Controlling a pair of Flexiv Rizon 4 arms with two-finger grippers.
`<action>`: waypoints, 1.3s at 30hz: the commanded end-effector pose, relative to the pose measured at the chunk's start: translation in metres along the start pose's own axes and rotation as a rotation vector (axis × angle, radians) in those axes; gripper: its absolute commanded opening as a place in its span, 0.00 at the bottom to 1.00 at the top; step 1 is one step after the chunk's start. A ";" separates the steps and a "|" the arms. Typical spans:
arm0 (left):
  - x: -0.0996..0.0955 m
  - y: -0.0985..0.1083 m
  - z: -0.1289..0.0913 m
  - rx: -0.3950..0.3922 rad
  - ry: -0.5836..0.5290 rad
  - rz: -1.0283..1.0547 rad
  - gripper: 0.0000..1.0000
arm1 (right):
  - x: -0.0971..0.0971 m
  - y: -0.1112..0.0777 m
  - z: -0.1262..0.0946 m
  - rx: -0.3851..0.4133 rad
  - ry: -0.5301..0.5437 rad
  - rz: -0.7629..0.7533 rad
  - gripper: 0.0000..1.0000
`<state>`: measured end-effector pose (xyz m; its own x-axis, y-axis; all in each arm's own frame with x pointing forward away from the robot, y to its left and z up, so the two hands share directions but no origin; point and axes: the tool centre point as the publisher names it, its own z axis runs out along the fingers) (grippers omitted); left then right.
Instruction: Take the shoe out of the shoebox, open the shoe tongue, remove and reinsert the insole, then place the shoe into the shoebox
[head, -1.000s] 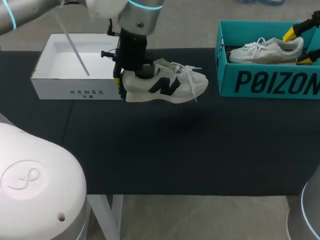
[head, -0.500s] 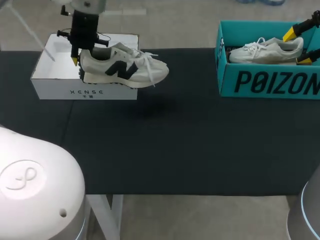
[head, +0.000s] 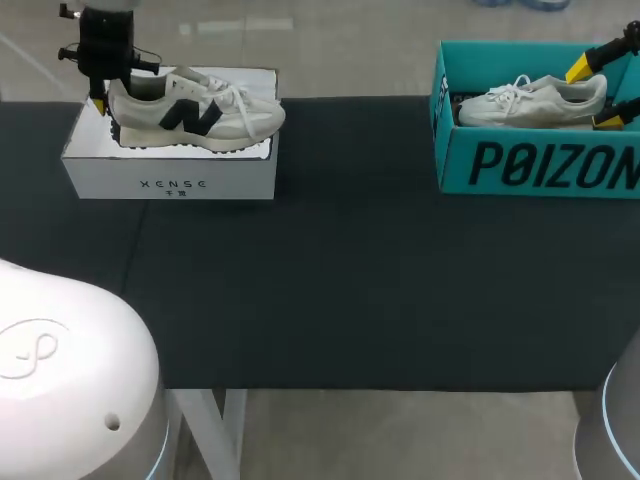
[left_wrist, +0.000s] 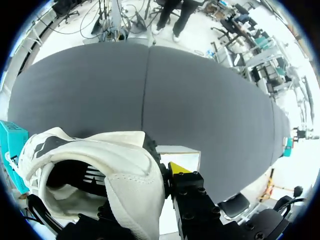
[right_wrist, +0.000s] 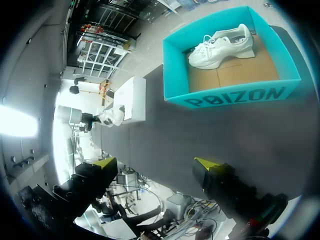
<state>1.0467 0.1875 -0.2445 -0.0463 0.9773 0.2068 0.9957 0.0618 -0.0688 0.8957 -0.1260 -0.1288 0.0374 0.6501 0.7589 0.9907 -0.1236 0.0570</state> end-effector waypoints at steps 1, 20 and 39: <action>0.002 0.010 -0.001 0.024 -0.014 0.005 0.00 | 0.000 -0.001 0.000 0.000 -0.004 0.001 1.00; 0.020 0.041 0.018 -0.090 0.081 0.080 0.00 | 0.000 -0.001 0.000 0.000 -0.004 0.001 1.00; 0.063 0.109 0.048 -0.001 -0.025 0.071 0.00 | 0.000 -0.001 0.000 0.000 -0.004 0.001 1.00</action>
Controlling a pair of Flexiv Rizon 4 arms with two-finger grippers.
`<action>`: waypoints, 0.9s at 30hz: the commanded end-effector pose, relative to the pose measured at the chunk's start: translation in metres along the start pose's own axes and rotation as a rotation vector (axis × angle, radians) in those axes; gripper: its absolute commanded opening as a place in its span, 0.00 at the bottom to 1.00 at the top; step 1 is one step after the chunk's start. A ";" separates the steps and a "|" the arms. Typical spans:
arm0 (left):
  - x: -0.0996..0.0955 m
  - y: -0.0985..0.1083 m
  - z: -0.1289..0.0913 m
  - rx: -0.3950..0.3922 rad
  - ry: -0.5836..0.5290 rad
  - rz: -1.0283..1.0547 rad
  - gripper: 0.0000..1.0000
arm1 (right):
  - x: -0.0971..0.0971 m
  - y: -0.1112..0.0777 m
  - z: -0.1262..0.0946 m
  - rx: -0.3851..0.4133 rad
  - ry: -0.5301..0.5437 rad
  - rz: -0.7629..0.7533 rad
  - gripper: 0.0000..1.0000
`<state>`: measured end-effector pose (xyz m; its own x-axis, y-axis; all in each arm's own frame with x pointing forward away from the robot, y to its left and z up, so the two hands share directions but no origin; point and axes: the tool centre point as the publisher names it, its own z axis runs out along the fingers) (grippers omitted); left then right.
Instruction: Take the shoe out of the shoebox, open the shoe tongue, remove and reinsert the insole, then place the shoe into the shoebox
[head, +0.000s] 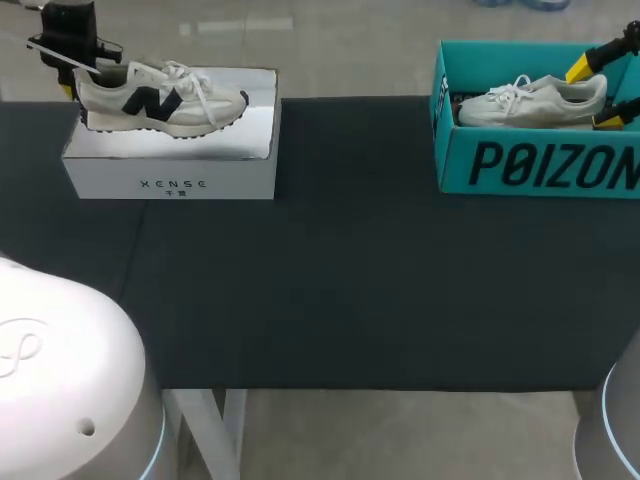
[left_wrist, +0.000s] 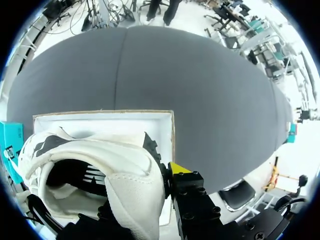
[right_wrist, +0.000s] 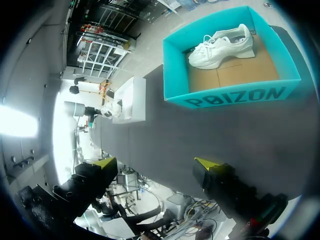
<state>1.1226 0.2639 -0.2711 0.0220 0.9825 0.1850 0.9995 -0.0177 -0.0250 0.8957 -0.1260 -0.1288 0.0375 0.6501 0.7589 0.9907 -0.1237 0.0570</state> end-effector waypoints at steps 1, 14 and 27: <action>-0.002 0.028 0.017 0.066 -0.011 0.014 0.00 | 0.000 -0.001 0.000 0.000 -0.004 0.001 1.00; -0.012 0.040 0.047 0.096 -0.027 0.068 0.00 | 0.000 -0.001 0.000 0.000 -0.004 0.001 1.00; -0.030 0.033 0.077 0.125 -0.011 0.059 0.00 | 0.000 -0.001 0.000 0.000 -0.004 0.001 1.00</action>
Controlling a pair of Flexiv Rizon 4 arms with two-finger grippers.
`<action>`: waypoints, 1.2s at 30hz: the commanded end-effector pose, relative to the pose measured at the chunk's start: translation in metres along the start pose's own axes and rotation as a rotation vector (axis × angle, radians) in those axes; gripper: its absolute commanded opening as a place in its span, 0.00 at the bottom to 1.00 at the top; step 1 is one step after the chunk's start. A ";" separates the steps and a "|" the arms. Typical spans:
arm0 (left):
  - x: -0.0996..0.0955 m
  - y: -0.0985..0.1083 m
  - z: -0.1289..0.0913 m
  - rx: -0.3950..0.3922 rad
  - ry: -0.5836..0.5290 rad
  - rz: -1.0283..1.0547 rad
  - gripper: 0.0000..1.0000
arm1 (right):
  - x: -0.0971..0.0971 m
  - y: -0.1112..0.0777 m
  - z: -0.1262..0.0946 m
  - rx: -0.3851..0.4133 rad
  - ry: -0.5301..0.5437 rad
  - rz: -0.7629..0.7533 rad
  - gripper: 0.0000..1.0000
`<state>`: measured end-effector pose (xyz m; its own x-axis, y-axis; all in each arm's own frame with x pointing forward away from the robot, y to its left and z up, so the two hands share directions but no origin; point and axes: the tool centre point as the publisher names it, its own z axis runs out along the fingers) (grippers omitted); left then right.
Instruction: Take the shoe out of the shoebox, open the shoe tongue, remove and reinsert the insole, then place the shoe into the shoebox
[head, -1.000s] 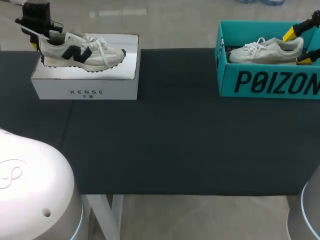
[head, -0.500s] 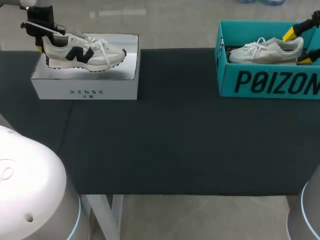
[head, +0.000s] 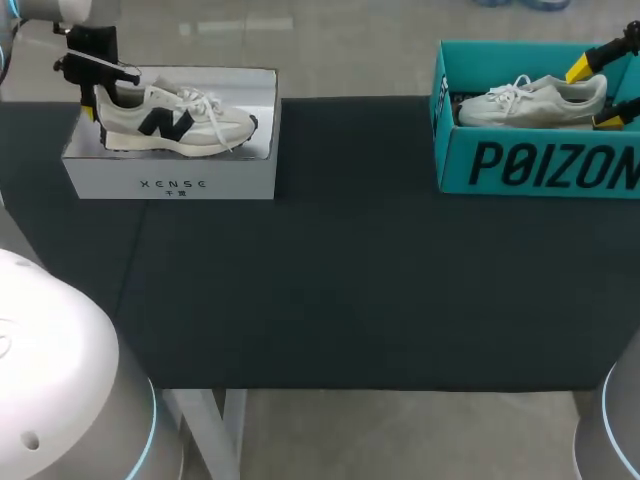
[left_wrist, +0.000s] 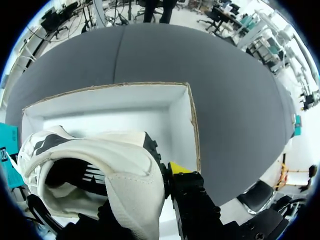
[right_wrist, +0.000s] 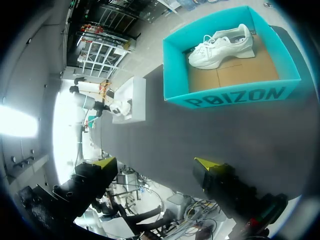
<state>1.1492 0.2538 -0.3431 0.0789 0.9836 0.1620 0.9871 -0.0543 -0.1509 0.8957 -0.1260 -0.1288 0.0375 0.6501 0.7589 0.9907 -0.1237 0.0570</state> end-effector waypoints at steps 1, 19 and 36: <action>-0.008 0.005 0.010 0.001 0.010 -0.017 0.00 | 0.000 -0.001 0.000 0.000 -0.004 0.001 1.00; -0.012 -0.004 0.008 0.021 -0.001 -0.010 1.00 | 0.000 -0.001 0.000 0.000 -0.004 0.001 1.00; -0.034 -0.025 -0.076 0.350 -0.070 -0.544 1.00 | 0.000 -0.001 0.000 0.000 -0.004 0.001 1.00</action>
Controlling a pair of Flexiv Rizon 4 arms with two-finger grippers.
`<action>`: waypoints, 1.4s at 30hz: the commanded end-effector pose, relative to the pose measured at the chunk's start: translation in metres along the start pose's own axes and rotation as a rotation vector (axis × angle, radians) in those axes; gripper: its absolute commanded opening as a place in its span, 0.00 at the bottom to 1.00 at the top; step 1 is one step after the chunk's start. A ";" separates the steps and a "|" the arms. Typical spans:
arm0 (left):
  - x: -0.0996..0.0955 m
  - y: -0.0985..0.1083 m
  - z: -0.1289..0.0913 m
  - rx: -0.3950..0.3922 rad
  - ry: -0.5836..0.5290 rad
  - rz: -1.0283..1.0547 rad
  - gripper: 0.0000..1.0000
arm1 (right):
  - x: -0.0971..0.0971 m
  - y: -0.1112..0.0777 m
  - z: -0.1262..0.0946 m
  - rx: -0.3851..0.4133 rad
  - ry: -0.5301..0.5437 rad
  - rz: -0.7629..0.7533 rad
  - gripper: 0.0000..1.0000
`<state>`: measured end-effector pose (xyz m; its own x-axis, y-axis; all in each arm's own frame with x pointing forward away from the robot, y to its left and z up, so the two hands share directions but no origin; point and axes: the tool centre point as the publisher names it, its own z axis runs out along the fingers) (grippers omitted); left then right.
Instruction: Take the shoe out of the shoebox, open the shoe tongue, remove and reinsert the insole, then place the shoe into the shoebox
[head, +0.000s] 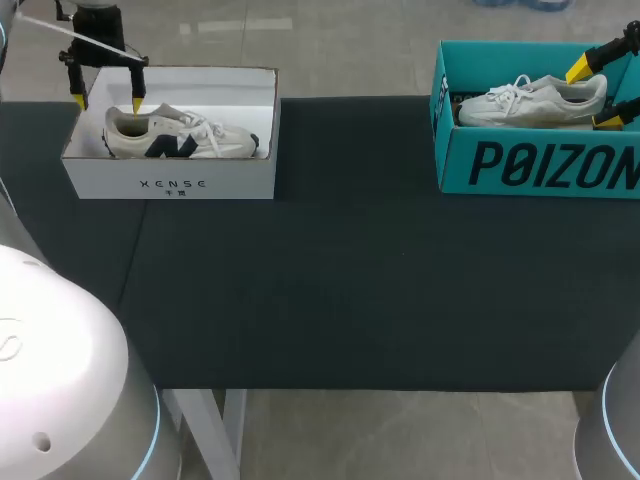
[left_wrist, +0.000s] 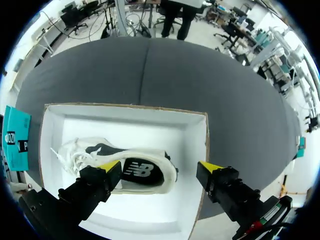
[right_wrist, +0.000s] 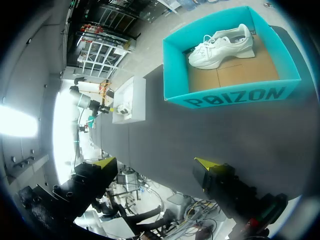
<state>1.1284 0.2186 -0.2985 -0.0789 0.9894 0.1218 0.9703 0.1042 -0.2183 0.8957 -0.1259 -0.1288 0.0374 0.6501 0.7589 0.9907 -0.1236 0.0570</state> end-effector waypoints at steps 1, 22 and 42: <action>-0.007 -0.003 -0.028 0.245 -0.002 -0.405 1.00 | 0.000 -0.001 0.000 0.000 -0.004 0.001 1.00; -0.036 -0.015 -0.027 -0.037 -0.114 -0.916 1.00 | -0.007 0.020 0.000 -0.031 -0.074 0.021 1.00; -0.036 -0.039 -0.065 -0.222 -0.231 -1.365 1.00 | -0.032 0.134 -0.009 -0.034 -0.427 0.011 1.00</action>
<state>1.1371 0.1719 -0.2394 -0.9076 0.3483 0.2344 0.3251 0.9363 -0.1325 1.0097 -0.1665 -0.1459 0.0934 0.8710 0.4823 0.9750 -0.1781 0.1328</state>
